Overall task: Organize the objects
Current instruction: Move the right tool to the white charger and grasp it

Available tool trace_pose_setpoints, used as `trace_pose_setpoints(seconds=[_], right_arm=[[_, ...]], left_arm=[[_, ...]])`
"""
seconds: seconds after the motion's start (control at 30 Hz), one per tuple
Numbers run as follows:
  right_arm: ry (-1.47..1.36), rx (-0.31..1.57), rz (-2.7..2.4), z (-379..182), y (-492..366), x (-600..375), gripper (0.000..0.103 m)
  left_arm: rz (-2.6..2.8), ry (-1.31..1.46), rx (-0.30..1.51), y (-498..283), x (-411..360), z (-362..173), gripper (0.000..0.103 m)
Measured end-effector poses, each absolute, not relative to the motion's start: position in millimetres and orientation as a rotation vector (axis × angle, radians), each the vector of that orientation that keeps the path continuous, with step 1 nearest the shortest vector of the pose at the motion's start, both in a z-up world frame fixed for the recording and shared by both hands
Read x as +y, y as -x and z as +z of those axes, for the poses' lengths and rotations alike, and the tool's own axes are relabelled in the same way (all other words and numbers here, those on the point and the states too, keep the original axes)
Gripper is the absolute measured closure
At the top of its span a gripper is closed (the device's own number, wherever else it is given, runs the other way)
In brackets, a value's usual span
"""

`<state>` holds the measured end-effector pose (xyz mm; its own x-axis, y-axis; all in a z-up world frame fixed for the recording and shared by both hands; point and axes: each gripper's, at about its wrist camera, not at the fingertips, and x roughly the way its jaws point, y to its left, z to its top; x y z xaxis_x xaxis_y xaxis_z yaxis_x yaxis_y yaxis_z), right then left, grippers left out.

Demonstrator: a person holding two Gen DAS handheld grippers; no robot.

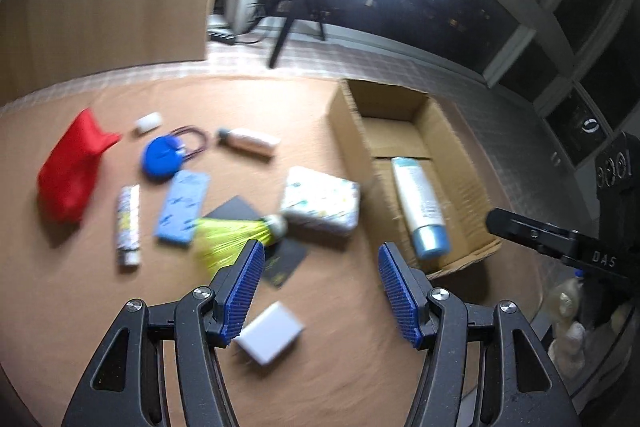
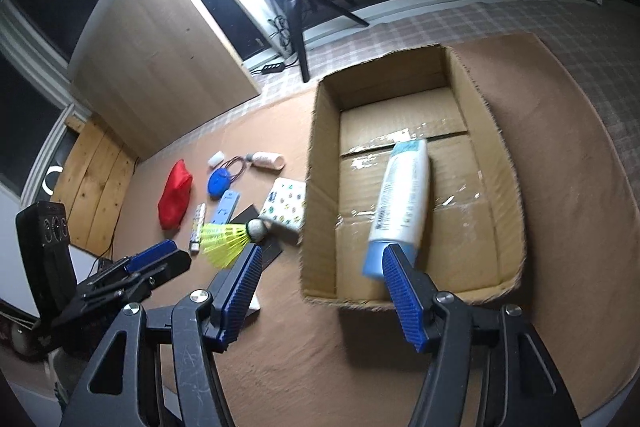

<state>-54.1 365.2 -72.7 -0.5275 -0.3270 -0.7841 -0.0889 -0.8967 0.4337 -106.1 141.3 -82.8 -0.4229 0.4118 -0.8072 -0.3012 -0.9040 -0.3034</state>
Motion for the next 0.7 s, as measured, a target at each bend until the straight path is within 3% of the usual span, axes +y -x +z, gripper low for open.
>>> trace_pose_setpoints(seconds=[0.33,0.7], right_arm=[[-1.519,-0.666,-2.412,-97.2,37.6,314.5,0.044],[-1.638,-0.885,-2.327,-138.5,18.7,292.1,0.044]], left_arm=[[2.294,1.454,-0.152,86.3,91.0,-110.1,0.04],[2.157,1.519,-0.106,85.6,98.8,-155.2,0.041]])
